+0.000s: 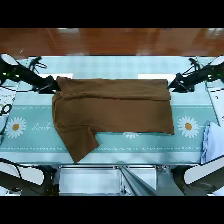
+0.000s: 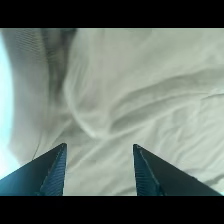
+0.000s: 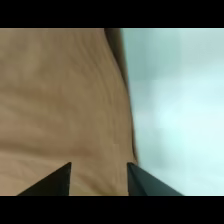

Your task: Fold the shirts.

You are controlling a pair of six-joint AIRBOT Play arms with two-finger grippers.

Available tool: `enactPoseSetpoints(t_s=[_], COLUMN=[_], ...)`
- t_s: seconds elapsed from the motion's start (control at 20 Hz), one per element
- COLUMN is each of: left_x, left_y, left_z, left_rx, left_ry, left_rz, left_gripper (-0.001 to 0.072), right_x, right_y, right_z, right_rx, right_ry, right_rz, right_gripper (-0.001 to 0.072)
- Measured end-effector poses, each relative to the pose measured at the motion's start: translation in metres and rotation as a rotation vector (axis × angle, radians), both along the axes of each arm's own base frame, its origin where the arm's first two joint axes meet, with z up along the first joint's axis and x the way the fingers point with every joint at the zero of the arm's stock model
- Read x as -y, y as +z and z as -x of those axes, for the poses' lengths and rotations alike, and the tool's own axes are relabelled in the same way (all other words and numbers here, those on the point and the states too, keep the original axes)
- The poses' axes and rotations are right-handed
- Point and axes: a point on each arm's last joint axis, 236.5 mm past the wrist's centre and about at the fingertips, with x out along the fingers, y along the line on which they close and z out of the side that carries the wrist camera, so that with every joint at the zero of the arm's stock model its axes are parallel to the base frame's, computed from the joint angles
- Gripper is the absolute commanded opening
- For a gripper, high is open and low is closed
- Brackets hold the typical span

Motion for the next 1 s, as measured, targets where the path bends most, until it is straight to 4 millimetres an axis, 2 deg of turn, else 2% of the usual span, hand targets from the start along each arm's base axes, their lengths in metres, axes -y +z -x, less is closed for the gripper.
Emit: enactPoseSetpoints(t_s=[0.15, 0.2, 0.3, 0.45, 0.55, 0.65, 0.75, 0.9, 1.0], left_x=[-0.022, -0.027, -0.036, -0.041, -0.035, -0.025, -0.014, -0.004, 0.000], left_y=[0.034, 0.041, 0.045, 0.032, 0.017, 0.000, -0.015, -0.028, -0.034], left_z=[0.013, 0.024, 0.057, 0.121, 0.162, 0.190, 0.211, 0.224, 0.227], left_rx=[0.033, 0.037, 0.025, -0.002, -0.034, -0.071, -0.121, -0.160, -0.175], left_ry=[0.074, 0.098, 0.151, 0.232, 0.307, 0.411, 0.474, 0.514, 0.527], left_rz=[-0.008, -0.009, -0.008, -0.004, 0.020, 0.064, 0.101, 0.125, 0.135], left_gripper=[0.0508, 0.0508, 0.0508, 0.0508, 0.0508, 0.0508, 0.0508, 0.0508, 0.0508], right_x=[0.029, 0.036, 0.039, 0.009, -0.014, -0.036, -0.047, -0.057, -0.060], right_y=[0.032, 0.037, 0.037, 0.032, 0.031, 0.030, 0.029, 0.031, 0.032], right_z=[0.028, 0.042, 0.076, 0.124, 0.142, 0.158, 0.166, 0.171, 0.172], right_rx=[-0.002, -0.008, -0.013, 0.049, 0.127, 0.164, 0.186, 0.207, 0.214], right_ry=[-0.036, -0.058, -0.102, -0.156, -0.217, -0.239, -0.252, -0.265, -0.269], right_rz=[0.042, 0.051, 0.042, -0.062, -0.132, -0.194, -0.228, -0.268, -0.281], right_gripper=[0.0409, 0.0409, 0.0410, 0.0411, 0.0411, 0.0410, 0.0410, 0.0410, 0.0410])
